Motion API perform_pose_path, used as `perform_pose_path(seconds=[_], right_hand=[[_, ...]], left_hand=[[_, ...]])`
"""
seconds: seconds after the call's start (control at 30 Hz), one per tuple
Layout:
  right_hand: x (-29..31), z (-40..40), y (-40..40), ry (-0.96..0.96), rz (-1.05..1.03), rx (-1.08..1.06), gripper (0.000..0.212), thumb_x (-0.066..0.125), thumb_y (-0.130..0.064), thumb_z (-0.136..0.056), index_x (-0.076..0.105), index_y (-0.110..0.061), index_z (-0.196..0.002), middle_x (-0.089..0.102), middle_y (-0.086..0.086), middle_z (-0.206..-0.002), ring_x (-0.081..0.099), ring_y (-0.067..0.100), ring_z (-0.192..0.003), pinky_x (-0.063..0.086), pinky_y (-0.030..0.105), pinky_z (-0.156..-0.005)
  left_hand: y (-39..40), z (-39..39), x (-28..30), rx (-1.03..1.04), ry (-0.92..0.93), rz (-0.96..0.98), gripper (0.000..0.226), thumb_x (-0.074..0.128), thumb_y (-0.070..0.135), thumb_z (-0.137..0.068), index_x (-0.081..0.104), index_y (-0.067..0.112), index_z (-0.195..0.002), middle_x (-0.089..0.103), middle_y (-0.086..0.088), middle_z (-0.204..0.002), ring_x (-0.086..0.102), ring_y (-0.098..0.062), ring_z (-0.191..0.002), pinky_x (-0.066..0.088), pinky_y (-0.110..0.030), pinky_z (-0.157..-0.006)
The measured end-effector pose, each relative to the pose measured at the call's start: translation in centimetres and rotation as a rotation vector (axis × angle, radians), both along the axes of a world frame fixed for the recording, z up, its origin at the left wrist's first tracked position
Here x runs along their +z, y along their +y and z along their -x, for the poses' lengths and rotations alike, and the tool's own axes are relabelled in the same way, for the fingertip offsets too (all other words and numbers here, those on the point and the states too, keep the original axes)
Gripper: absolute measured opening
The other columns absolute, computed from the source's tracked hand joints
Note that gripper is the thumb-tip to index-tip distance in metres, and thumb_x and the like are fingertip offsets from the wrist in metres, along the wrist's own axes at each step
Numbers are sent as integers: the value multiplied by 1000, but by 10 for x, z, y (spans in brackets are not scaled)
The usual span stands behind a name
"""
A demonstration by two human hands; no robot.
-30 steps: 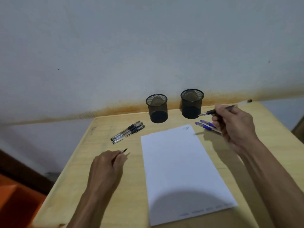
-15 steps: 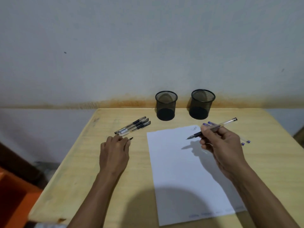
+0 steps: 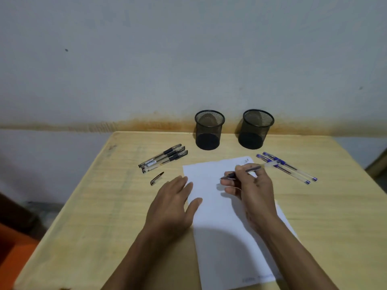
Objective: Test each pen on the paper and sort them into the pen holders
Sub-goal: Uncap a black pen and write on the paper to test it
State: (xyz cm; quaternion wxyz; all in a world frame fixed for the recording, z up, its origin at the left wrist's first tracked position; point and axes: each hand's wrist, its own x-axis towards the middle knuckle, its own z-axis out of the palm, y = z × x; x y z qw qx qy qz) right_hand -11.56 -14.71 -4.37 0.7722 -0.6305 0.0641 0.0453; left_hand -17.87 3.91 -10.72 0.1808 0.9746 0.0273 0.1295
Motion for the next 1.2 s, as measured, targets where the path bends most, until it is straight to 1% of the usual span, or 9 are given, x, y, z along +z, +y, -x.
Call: perform_pose_path(seconds=[0.17,0.3,0.5,0.57,0.7,0.83,0.93,1.1,1.2], right_hand=[[-6,-15,32,-65,180,50,8,72,-6,-92,67,-6,-98,78,8,-84,78,14,-73,62,23,-64],[-8,-42,56,-158,351,181,6,70,-7,-90,73,-11,-86,75,-2,-75,75,7,-73,60,18,-66],[-18,-65,73,-271,525,304,11,80,-3,-78,74,-12,-82,76,-1,-81,69,1,-69,55,13,-66],[-23,-65,74,-276,531,292,10,80,-1,-77,74,-7,-83,76,3,-78,70,5,-69,58,17,-64],[-36,-66,73,-268,477,260,13,81,0,-76,72,-6,-81,77,9,-79,75,27,-76,65,40,-72],[-36,-72,71,-275,468,291,15,84,2,-75,71,-3,-80,77,8,-77,73,25,-73,62,35,-68],[-35,-77,73,-301,468,306,16,83,2,-72,70,-6,-74,76,11,-75,70,30,-67,60,40,-62],[-46,-84,79,-339,492,311,21,79,-17,-66,61,-24,-58,67,7,-63,63,31,-63,57,51,-59],[-48,-86,78,-380,505,321,17,79,-18,-68,63,-18,-62,69,10,-65,64,34,-65,57,50,-59]], left_hand=[[5,-2,-3,-86,-136,-28,48,54,46,-91,70,10,-119,66,-8,-128,59,-24,-121,47,-39,-101],[28,-14,3,-210,-216,-91,39,67,38,-88,73,7,-109,71,-10,-114,64,-26,-106,53,-40,-86],[44,-24,9,-276,-80,-73,46,58,49,-91,67,12,-116,65,-7,-121,59,-28,-113,49,-42,-91],[44,-21,6,-248,-57,-60,48,57,49,-91,66,12,-121,63,-7,-128,57,-28,-120,47,-43,-98],[39,-18,4,-194,-29,-54,53,55,50,-91,64,12,-127,61,-9,-134,55,-25,-126,46,-43,-105],[37,-19,6,-184,3,-41,55,52,52,-91,63,14,-129,59,-8,-137,52,-24,-129,43,-44,-107],[38,-19,6,-183,0,-19,54,53,51,-92,63,13,-129,59,-8,-136,51,-25,-130,42,-44,-107],[38,-20,4,-182,10,9,55,54,50,-93,61,12,-132,57,-8,-139,47,-24,-134,43,-43,-106],[37,-20,4,-178,4,23,55,57,48,-92,61,11,-131,58,-8,-138,48,-24,-133,45,-43,-105]])
